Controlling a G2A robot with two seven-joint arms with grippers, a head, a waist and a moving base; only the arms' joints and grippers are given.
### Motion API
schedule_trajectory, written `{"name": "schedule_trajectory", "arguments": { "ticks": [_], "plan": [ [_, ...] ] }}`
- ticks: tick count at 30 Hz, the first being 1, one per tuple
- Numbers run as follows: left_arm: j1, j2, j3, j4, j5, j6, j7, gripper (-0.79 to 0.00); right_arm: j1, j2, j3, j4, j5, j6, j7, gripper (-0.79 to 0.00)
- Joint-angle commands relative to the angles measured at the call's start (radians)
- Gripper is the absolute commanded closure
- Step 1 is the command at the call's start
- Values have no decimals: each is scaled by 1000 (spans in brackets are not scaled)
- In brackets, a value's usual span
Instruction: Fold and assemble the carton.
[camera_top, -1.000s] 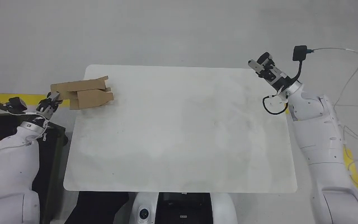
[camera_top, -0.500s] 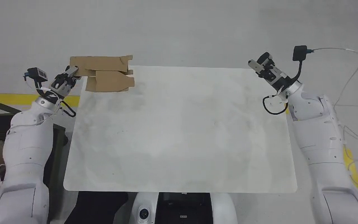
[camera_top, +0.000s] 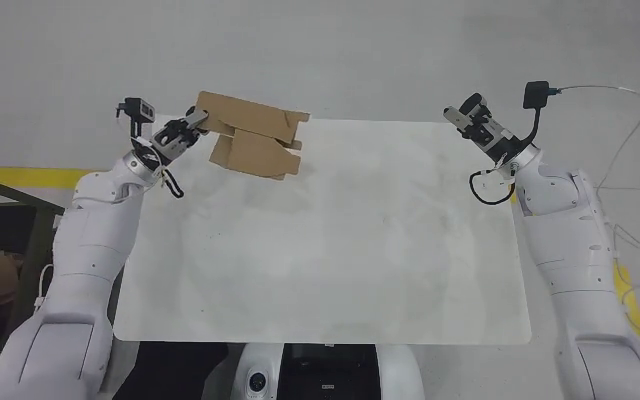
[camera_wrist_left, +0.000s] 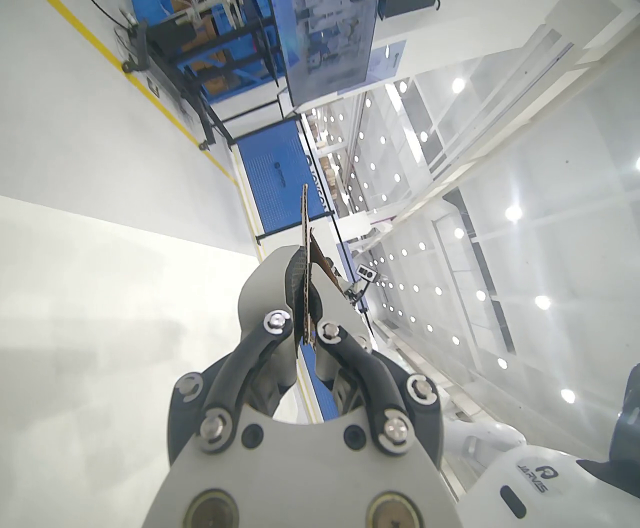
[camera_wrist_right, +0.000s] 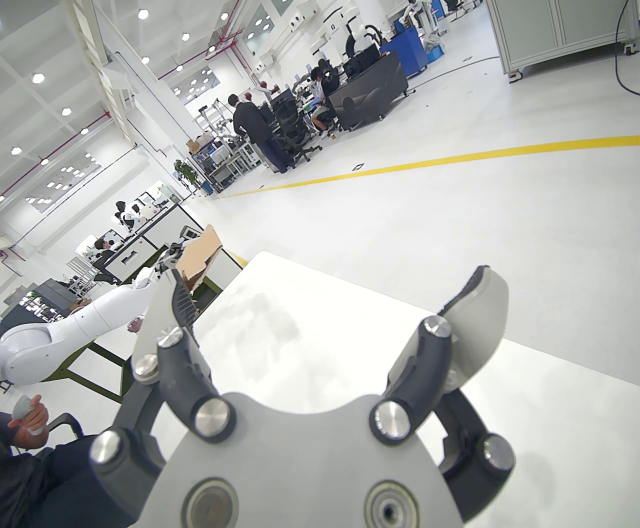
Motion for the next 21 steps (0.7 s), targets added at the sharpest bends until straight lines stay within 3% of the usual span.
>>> {"name": "schedule_trajectory", "arguments": {
  "ticks": [1,9,12,21],
  "plan": [
    [0,-16,47,-21,-18,3,-21,0,0,0,0,0,0,0,0,-785],
    [3,-69,189,-112,-50,7,-61,0,0,0,0,0,0,0,0,-785],
    [-1,-75,220,-146,15,-35,-96,0,0,0,0,0,0,0,0,-785],
    [8,-76,232,-207,38,-37,-193,0,0,0,0,0,0,0,0,-785]
  ]
}}
